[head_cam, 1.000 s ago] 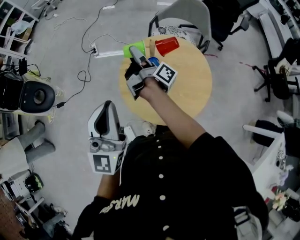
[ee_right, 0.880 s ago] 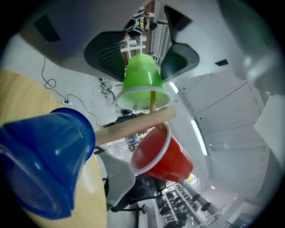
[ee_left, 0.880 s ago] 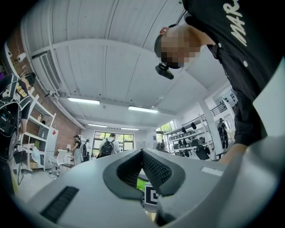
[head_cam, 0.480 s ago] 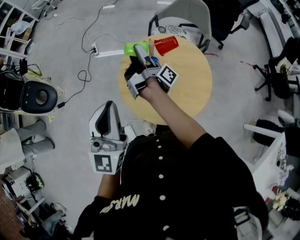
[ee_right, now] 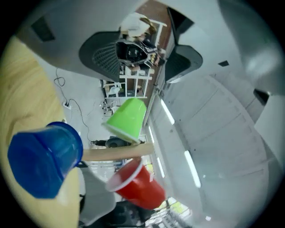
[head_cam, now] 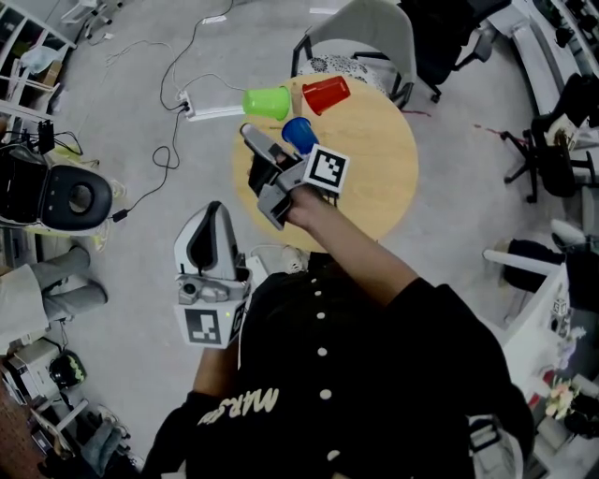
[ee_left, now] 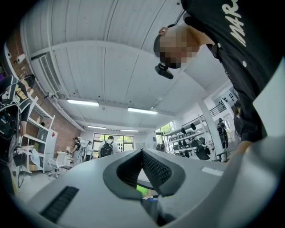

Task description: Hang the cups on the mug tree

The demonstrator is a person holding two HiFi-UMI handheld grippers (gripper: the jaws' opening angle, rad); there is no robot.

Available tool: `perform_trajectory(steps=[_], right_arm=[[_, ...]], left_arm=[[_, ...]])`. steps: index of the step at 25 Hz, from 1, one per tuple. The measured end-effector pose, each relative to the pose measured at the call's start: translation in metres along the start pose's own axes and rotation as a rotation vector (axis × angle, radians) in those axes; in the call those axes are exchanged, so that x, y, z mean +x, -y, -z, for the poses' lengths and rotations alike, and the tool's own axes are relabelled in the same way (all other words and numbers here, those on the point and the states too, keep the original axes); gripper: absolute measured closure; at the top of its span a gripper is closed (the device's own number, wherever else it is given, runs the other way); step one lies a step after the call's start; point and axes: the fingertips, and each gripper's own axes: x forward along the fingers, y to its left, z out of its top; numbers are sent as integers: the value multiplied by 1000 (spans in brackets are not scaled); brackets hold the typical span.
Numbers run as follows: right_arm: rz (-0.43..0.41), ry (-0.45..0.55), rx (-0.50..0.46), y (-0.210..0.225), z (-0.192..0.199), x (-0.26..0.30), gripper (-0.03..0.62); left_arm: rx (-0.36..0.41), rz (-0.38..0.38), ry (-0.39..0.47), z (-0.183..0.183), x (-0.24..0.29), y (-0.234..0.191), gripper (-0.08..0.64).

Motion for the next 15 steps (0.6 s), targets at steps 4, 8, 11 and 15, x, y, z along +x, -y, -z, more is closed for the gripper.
perform_trajectory(steps=[4, 8, 11, 15], right_arm=[[15, -187, -346, -28, 26, -26, 387], [34, -204, -580, -54, 13, -58, 511], [86, -190, -764, -62, -6, -83, 559], [158, -170, -1116, -78, -30, -113, 591]], left_arm=[[-13, -14, 12, -2, 1, -7, 558], [-16, -13, 15, -1, 9, -10, 558], [-13, 9, 13, 3, 12, -11, 558], [-73, 30, -15, 6, 24, -3, 558]])
